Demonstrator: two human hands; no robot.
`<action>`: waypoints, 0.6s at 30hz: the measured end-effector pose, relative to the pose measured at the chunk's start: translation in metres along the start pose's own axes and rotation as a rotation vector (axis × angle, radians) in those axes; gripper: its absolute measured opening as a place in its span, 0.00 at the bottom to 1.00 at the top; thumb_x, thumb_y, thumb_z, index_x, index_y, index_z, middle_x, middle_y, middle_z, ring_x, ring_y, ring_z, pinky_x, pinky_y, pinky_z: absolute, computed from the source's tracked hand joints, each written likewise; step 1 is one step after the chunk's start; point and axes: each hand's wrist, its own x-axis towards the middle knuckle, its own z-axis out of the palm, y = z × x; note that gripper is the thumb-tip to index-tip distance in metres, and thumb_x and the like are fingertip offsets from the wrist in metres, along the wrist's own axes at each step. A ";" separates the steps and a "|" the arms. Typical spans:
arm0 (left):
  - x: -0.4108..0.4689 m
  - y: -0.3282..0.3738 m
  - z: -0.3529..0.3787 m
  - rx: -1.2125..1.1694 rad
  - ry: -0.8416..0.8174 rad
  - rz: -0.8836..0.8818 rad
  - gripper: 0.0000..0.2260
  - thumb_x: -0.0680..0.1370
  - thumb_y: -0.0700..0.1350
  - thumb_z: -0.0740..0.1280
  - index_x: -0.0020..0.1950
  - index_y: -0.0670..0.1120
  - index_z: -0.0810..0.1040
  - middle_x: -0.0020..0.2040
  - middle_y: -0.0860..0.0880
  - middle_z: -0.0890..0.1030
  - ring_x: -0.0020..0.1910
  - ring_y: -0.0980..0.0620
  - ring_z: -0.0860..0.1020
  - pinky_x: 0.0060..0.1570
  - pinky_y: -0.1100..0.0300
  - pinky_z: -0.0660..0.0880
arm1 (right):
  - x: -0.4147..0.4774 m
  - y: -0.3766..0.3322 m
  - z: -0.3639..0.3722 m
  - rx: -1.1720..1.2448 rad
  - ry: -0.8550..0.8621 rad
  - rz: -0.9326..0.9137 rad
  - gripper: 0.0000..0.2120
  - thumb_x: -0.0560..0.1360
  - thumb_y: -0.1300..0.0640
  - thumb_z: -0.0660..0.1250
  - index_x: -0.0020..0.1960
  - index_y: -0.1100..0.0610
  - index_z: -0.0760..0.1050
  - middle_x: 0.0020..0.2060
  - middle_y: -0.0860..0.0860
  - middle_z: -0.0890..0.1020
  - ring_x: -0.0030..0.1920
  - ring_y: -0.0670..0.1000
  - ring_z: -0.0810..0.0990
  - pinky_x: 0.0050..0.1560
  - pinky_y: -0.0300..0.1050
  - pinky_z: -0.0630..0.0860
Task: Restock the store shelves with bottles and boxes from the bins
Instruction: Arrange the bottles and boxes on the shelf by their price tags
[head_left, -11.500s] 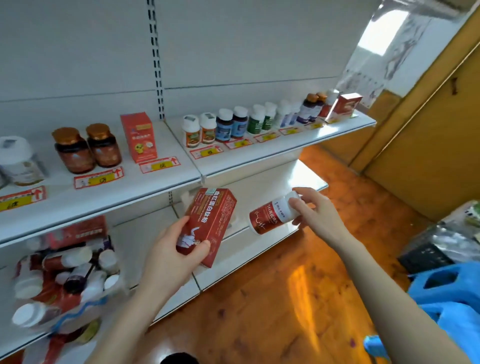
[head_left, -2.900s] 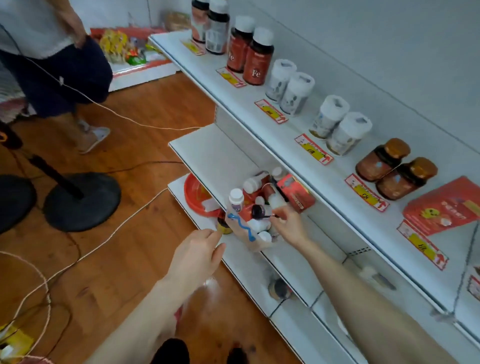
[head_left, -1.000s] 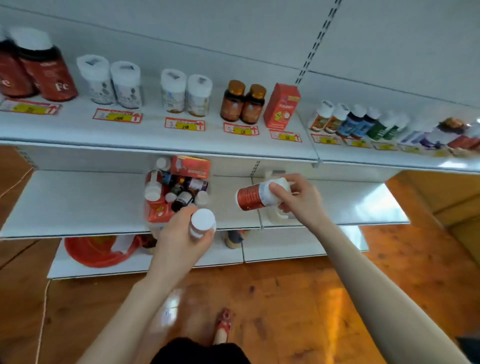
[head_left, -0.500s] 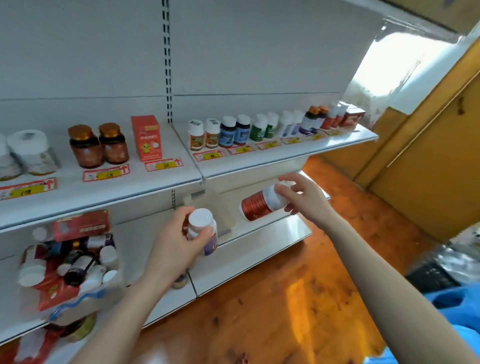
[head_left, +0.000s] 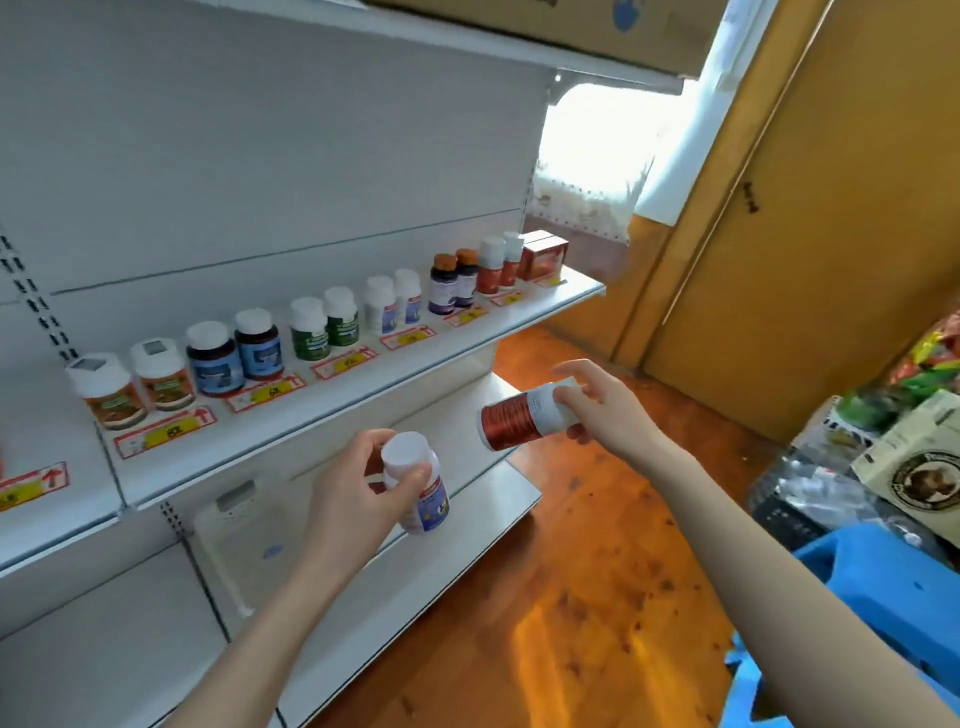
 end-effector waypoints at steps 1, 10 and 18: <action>0.007 0.001 0.009 0.003 -0.012 0.004 0.12 0.71 0.46 0.72 0.51 0.51 0.74 0.44 0.60 0.77 0.44 0.64 0.77 0.36 0.71 0.74 | 0.005 0.006 -0.005 -0.009 0.005 0.008 0.08 0.76 0.54 0.59 0.54 0.48 0.72 0.42 0.55 0.78 0.32 0.51 0.76 0.33 0.43 0.75; 0.110 0.007 0.085 -0.007 -0.104 0.055 0.15 0.70 0.52 0.72 0.52 0.50 0.73 0.44 0.60 0.77 0.43 0.65 0.77 0.36 0.74 0.74 | 0.092 0.057 -0.039 -0.273 -0.032 0.010 0.26 0.68 0.55 0.71 0.64 0.51 0.67 0.56 0.55 0.74 0.49 0.53 0.77 0.41 0.39 0.74; 0.226 0.007 0.131 -0.028 -0.078 0.074 0.21 0.66 0.55 0.69 0.56 0.48 0.74 0.47 0.55 0.78 0.47 0.61 0.76 0.38 0.69 0.70 | 0.205 0.043 -0.079 -0.153 0.131 -0.061 0.15 0.73 0.50 0.68 0.50 0.61 0.74 0.34 0.48 0.77 0.26 0.44 0.76 0.24 0.27 0.69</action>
